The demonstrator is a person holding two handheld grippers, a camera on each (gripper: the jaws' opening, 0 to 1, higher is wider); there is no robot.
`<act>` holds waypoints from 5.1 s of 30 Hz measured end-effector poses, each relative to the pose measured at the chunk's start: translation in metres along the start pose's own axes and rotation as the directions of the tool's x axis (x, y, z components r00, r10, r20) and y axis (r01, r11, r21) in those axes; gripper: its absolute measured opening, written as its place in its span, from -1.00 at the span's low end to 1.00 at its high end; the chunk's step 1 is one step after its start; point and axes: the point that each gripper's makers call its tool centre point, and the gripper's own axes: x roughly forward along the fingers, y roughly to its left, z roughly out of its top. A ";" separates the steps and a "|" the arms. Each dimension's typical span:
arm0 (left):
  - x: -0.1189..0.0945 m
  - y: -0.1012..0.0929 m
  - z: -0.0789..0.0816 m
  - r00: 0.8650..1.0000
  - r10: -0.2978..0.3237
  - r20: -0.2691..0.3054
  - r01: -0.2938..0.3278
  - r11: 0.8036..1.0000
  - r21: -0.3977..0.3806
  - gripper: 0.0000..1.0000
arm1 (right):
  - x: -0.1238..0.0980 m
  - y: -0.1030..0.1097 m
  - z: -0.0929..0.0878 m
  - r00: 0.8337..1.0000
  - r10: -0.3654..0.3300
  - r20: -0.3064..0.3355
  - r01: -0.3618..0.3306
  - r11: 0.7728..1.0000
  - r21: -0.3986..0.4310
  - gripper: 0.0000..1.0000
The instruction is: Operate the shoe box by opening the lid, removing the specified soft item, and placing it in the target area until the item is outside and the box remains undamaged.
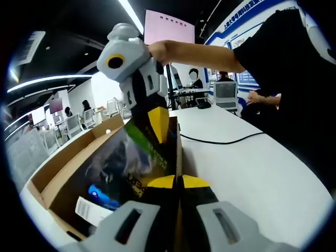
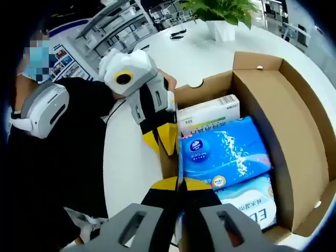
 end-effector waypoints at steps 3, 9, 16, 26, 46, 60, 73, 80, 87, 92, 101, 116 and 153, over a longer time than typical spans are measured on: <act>0.000 0.000 0.000 1.000 0.002 -0.001 -0.002 1.000 -0.002 -0.95 | -0.005 0.001 -0.001 1.000 -0.019 0.014 0.019 1.000 -0.001 -0.99; 0.000 0.001 0.000 1.000 0.003 -0.001 -0.003 1.000 -0.005 -0.95 | -0.018 0.002 -0.004 0.997 -0.071 0.042 0.069 0.997 0.041 -1.00; 0.000 0.001 0.000 1.000 0.002 0.001 -0.002 1.000 -0.003 -0.95 | -0.029 0.004 -0.003 0.990 -0.118 0.076 0.113 0.991 0.068 -1.00; 0.000 0.001 0.000 1.000 0.002 0.001 -0.002 1.000 -0.001 -0.95 | -0.047 0.008 -0.003 0.978 -0.176 0.115 0.166 0.982 0.090 -1.00; -0.001 0.001 0.000 1.000 0.002 0.004 -0.002 1.000 -0.001 -0.95 | -0.082 0.006 -0.002 0.929 -0.310 0.203 0.277 0.945 0.176 -1.00; -0.001 0.001 0.000 1.000 0.002 0.004 -0.002 1.000 -0.002 -0.95 | -0.093 0.018 -0.011 0.902 -0.364 0.233 0.321 0.925 0.205 -1.00; -0.001 0.002 -0.001 1.000 0.002 0.004 -0.002 1.000 -0.004 -0.95 | -0.122 0.012 -0.036 0.872 -0.411 0.266 0.340 0.900 0.275 -1.00; -0.001 0.001 -0.001 1.000 0.002 0.004 -0.002 1.000 -0.006 -0.95 | -0.139 0.016 -0.055 0.845 -0.454 0.283 0.366 0.876 0.313 -1.00; -0.001 0.001 -0.001 1.000 0.003 0.004 -0.003 1.000 -0.008 -0.95 | -0.152 0.019 -0.071 0.824 -0.482 0.300 0.365 0.854 0.370 -1.00; -0.001 0.001 0.000 1.000 0.003 0.004 -0.003 1.000 -0.007 -0.95 | -0.161 0.021 -0.086 0.807 -0.507 0.302 0.369 0.834 0.411 -1.00; -0.001 0.001 0.000 1.000 0.002 0.004 -0.002 1.000 -0.006 -0.95 | -0.177 0.026 -0.110 0.777 -0.546 0.314 0.374 0.801 0.469 -1.00; 0.000 0.001 0.000 1.000 0.005 0.002 -0.005 1.000 -0.007 -0.95 | -0.178 0.019 -0.146 0.777 -0.547 0.311 0.319 0.768 0.555 -1.00; -0.001 0.002 0.000 1.000 0.014 0.000 -0.014 1.000 0.004 -0.95 | -0.126 -0.045 -0.202 0.906 -0.407 0.115 0.231 0.704 0.672 -1.00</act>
